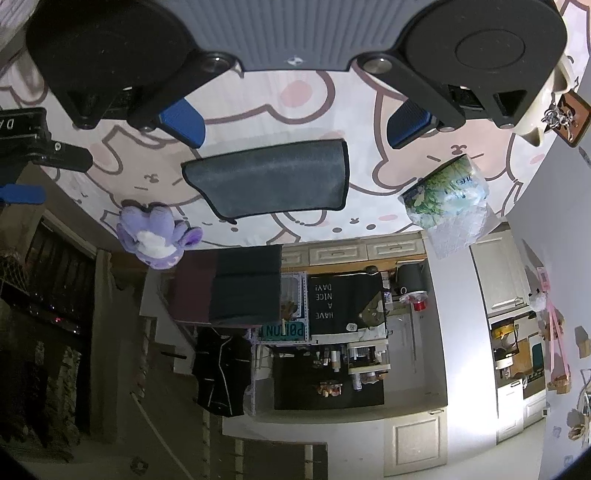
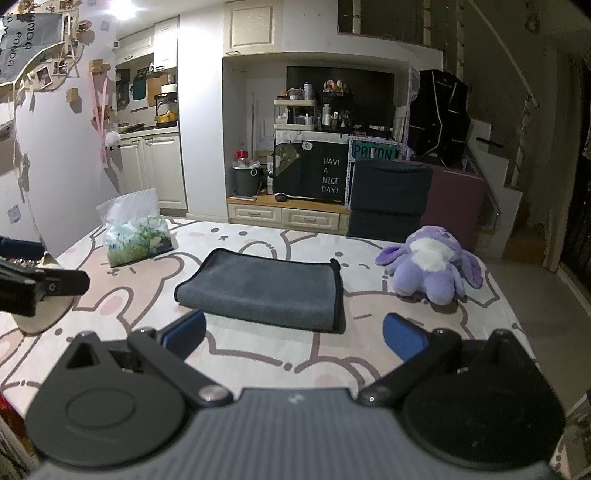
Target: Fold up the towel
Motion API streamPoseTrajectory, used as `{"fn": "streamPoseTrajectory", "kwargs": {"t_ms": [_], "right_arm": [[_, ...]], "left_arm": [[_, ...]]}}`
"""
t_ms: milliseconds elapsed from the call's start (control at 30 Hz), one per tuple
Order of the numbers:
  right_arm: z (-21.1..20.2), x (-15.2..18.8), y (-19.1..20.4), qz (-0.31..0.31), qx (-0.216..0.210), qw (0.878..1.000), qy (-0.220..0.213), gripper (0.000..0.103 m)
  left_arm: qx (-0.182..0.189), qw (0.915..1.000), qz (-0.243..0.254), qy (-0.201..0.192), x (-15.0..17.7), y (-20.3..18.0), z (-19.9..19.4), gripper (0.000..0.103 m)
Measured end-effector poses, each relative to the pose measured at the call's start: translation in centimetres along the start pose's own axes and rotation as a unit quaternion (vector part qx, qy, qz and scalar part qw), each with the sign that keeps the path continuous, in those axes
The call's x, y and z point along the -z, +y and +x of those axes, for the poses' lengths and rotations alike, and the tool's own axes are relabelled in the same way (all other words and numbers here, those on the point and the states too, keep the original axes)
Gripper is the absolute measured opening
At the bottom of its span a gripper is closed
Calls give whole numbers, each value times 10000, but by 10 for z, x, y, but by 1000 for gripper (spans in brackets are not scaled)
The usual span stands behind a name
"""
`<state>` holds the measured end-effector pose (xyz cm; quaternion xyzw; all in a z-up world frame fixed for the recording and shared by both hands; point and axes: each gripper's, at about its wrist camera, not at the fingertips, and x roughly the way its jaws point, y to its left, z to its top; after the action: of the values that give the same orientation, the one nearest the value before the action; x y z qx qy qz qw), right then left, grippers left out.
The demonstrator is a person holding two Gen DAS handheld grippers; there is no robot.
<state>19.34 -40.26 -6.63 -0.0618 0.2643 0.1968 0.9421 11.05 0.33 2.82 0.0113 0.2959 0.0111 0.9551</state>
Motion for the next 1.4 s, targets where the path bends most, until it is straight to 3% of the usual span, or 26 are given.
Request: {"fn": "streamPoseTrajectory", "kwargs": {"t_ms": [933, 1400], "right_arm": [[-45, 37, 12, -164, -103, 9997, -118, 103], [-51, 47, 13, -43, 64, 10000, 8, 103]], "left_arm": [[-42, 9997, 232, -23, 53, -4, -29, 103], [52, 9996, 269, -71, 70, -9, -41, 103]]}}
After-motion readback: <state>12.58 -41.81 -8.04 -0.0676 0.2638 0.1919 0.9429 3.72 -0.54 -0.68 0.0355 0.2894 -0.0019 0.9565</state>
